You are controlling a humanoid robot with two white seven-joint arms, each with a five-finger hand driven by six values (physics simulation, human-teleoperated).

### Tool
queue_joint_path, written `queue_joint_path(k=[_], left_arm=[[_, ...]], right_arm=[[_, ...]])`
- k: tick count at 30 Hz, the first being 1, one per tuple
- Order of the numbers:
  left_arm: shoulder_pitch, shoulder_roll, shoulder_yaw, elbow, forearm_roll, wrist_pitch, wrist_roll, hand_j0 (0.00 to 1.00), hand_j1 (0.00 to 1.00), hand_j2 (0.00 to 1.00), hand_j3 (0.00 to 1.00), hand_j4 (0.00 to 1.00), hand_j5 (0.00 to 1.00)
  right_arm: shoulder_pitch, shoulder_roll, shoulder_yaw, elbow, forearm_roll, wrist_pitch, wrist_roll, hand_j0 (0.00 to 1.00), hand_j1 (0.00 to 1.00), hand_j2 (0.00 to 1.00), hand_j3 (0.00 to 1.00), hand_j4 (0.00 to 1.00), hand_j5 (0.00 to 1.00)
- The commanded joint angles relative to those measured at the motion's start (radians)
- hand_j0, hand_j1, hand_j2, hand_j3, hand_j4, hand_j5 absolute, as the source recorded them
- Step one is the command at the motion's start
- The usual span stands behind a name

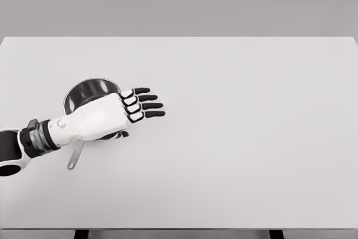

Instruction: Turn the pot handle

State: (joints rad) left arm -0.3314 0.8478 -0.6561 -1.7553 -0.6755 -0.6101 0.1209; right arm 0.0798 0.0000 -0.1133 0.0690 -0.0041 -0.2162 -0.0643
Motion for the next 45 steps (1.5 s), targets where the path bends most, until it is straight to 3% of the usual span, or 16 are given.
queue_joint_path(k=[1, 19, 45], left_arm=[[0.002, 0.011, -0.002, 0.002, -0.013, -0.001, -0.001, 1.00, 1.00, 1.00, 1.00, 1.00, 1.00], [0.032, 0.014, -0.003, 0.000, -0.033, -0.001, -0.001, 1.00, 1.00, 1.00, 1.00, 1.00, 1.00], [0.077, 0.103, 0.026, 0.004, -0.026, -0.001, 0.011, 1.00, 1.00, 1.00, 1.00, 1.00, 1.00]], right_arm=[[0.000, 0.000, 0.000, 0.000, 0.000, 0.000, 0.000, 1.00, 1.00, 1.00, 1.00, 1.00, 1.00], [0.000, 0.000, 0.000, 0.000, 0.000, 0.000, 0.000, 1.00, 1.00, 1.00, 1.00, 1.00, 1.00], [0.000, 0.000, 0.000, 0.000, 0.000, 0.000, 0.000, 1.00, 1.00, 1.00, 1.00, 1.00, 1.00]])
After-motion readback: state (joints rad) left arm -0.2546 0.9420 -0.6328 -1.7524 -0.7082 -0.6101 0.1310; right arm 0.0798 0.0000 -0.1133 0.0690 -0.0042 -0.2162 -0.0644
